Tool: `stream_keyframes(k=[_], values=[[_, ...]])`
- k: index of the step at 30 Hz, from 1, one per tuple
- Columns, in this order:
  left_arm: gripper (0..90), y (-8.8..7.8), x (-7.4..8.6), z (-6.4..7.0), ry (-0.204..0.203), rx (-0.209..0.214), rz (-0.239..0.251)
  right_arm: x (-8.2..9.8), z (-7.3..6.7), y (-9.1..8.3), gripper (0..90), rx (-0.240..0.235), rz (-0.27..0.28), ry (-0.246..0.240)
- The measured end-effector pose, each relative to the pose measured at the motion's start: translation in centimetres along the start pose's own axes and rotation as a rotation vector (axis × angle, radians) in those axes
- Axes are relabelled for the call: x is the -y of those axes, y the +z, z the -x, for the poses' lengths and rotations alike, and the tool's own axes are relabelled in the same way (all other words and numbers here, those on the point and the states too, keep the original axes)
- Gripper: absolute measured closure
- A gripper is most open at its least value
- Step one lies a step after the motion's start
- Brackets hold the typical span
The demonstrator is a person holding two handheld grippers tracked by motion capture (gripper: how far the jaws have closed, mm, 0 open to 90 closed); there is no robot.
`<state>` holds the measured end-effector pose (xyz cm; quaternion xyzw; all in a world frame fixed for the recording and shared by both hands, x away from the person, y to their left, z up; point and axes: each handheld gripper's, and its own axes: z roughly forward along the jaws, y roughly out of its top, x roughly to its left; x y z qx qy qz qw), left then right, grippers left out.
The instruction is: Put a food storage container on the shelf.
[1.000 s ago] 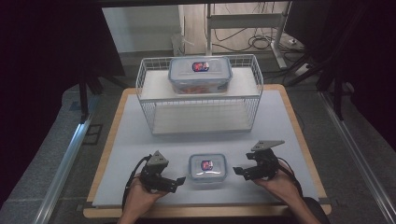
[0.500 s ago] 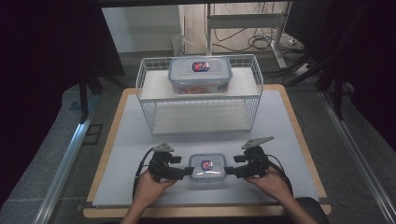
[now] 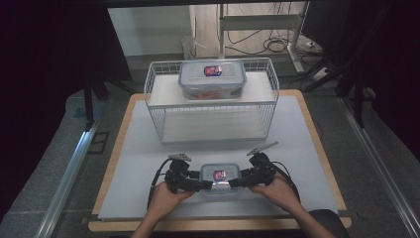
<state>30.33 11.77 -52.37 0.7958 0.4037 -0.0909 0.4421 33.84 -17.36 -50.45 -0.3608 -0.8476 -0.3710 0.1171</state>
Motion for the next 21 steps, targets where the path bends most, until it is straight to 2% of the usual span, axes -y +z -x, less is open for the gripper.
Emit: stream_keyframes(k=[4, 9, 11, 13, 17, 21], values=[[33.3, -0.5, 0.1, 0.1, 0.009, -0.007, 0.013, 0.1, 0.2, -0.3, 34.6, -0.008, 0.014, 0.022], [39.4, -0.8, 0.4, 0.1, -0.020, 0.002, 0.036, 0.6, 0.3, -0.5, 37.5, -0.031, 0.019, 0.046], [42.9, -1.0, 0.6, 0.0, -0.032, 0.022, 0.039, 0.7, 0.3, -0.8, 41.3, -0.037, 0.027, 0.049], [42.9, -0.9, 0.9, 0.0, -0.059, 0.041, 0.044, 0.9, 0.5, -1.1, 45.6, -0.055, 0.047, 0.064], [42.4, -0.9, 1.0, 0.1, -0.063, 0.042, 0.041, 1.1, 0.6, -1.2, 46.9, -0.064, 0.055, 0.070], [48.2, -1.2, 1.1, -0.1, -0.078, 0.065, 0.051, 1.3, 0.5, -1.6, 52.3, -0.064, 0.075, 0.067]])
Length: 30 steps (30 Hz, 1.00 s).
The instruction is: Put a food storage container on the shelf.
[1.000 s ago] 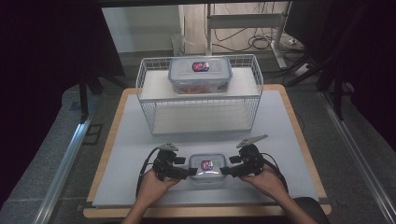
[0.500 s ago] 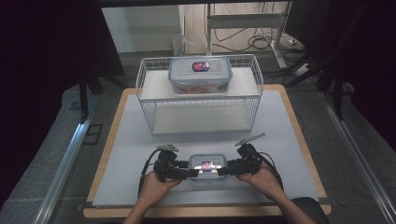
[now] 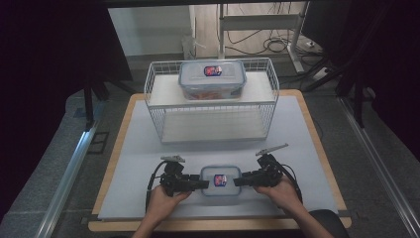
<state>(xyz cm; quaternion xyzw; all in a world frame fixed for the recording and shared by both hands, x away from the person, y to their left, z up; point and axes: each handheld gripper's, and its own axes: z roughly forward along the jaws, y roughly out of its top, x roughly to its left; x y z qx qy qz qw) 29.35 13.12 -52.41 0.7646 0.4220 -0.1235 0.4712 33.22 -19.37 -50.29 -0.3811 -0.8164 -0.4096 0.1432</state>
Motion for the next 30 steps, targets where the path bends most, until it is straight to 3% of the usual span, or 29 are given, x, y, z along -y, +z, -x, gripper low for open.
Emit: stream_keyframes(k=[9, 15, 26, 30], values=[[51.9, -0.2, 0.3, -0.2, -0.019, 0.030, 0.017, 0.3, 0.0, -0.3, 55.3, -0.014, 0.017, 0.001], [53.2, -0.3, 0.5, -0.3, -0.032, 0.043, 0.025, 1.2, 0.6, -0.1, 55.1, -0.071, 0.037, 0.065], [54.1, -0.5, 0.4, -0.1, -0.060, 0.033, 0.035, 1.6, 0.1, -0.3, 57.3, -0.065, 0.078, 0.066], [53.6, -0.7, 0.2, -0.1, -0.058, 0.015, 0.041, 1.4, -0.3, -0.3, 57.6, -0.045, 0.104, 0.032]])
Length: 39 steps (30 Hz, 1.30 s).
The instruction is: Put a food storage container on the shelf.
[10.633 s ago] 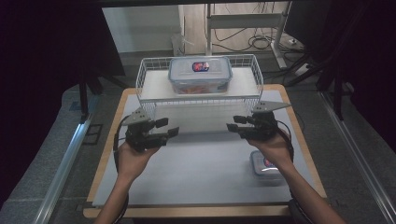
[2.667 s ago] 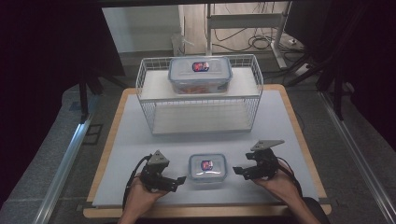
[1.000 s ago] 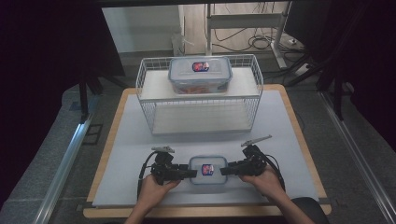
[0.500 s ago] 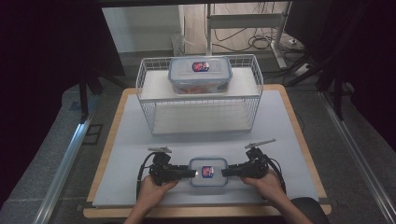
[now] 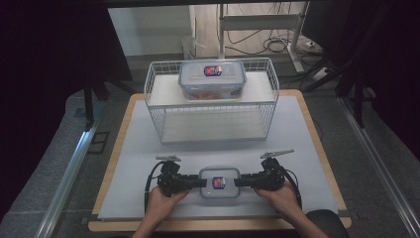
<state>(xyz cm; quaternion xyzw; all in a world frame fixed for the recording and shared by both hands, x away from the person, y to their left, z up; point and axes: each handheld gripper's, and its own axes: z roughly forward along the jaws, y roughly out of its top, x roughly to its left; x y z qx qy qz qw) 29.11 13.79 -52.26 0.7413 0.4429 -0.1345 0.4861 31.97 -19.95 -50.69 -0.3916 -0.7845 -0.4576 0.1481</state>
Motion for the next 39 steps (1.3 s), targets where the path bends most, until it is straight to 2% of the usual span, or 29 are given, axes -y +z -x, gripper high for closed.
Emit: stream_keyframes(k=[6, 11, 18, 25, 39], values=[[53.5, -0.6, -0.8, 0.7, 0.030, -0.013, 0.031, -0.6, -0.3, -0.4, 58.0, -0.010, 0.034, -0.007], [53.6, -1.5, -2.3, 1.7, 0.084, -0.023, 0.061, -1.7, -0.9, -1.3, 58.7, -0.018, 0.074, -0.038], [53.7, -2.2, -4.0, 2.7, 0.131, -0.037, 0.095, -3.5, -1.7, -2.6, 58.6, -0.006, 0.125, -0.082], [53.7, -3.1, -5.4, 3.5, 0.162, -0.048, 0.127, -5.1, -2.5, -3.5, 58.5, 0.002, 0.149, -0.117], [53.7, -5.1, -8.5, 4.6, 0.199, -0.066, 0.165, -8.5, -3.7, -4.4, 58.4, -0.001, 0.187, -0.161]])
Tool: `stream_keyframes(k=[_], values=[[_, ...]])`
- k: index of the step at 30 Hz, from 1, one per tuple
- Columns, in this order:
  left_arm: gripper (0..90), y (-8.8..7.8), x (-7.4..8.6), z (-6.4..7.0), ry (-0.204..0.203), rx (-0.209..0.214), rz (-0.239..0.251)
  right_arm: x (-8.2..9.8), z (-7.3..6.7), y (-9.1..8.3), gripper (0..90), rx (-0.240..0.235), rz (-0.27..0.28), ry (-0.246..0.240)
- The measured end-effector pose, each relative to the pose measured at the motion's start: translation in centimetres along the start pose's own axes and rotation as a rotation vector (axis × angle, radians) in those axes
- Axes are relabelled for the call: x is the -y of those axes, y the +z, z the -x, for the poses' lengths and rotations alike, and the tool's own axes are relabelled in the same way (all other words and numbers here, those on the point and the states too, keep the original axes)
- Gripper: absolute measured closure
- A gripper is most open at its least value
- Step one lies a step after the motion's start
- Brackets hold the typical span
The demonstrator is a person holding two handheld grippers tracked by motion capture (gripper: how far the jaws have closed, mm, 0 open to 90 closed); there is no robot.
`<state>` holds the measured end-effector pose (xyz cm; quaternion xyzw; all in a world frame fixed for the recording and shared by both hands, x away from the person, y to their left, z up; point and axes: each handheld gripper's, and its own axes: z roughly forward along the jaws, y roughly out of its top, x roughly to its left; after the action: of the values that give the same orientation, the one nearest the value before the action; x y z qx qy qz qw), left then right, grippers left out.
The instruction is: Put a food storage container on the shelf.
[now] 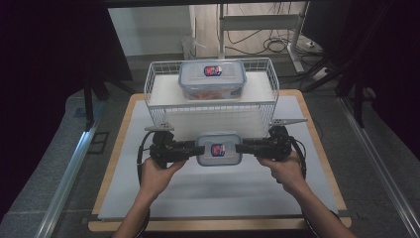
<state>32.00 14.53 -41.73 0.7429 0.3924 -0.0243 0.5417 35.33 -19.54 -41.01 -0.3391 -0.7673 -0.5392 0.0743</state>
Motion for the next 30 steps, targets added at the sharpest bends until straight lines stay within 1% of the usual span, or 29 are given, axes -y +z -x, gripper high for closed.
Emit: stream_keyframes(k=[6, 11, 15, 17, 21, 22, 25, 29, 30], values=[[53.7, -0.9, -2.4, 0.3, 0.016, -0.012, 0.020, -2.4, -0.4, -0.3, 58.3, 0.002, 0.021, -0.019], [53.7, -1.7, -4.5, 0.5, 0.034, -0.023, 0.040, -4.6, -0.8, -0.7, 58.1, 0.006, 0.048, -0.035], [53.7, -2.4, -6.5, 0.7, 0.038, -0.032, 0.056, -6.6, -1.2, -0.9, 58.0, 0.008, 0.068, -0.048], [53.7, -2.7, -7.3, 0.9, 0.041, -0.039, 0.064, -7.5, -1.2, -1.0, 58.0, 0.003, 0.076, -0.049], [53.7, -3.5, -9.6, 1.0, 0.052, -0.054, 0.074, -9.4, -1.3, -1.1, 57.8, -0.003, 0.100, -0.048], [53.7, -3.6, -9.8, 1.0, 0.051, -0.054, 0.077, -10.1, -1.4, -1.1, 57.7, -0.003, 0.106, -0.048], [53.7, -4.2, -11.5, 1.1, 0.061, -0.062, 0.083, -11.3, -1.6, -1.3, 57.6, -0.003, 0.120, -0.052], [53.7, -4.8, -13.3, 1.0, 0.060, -0.061, 0.093, -13.5, -1.9, -1.4, 57.6, -0.004, 0.138, -0.051], [53.7, -4.9, -13.9, 0.8, 0.051, -0.059, 0.099, -13.9, -1.9, -1.4, 57.6, -0.004, 0.142, -0.052]])
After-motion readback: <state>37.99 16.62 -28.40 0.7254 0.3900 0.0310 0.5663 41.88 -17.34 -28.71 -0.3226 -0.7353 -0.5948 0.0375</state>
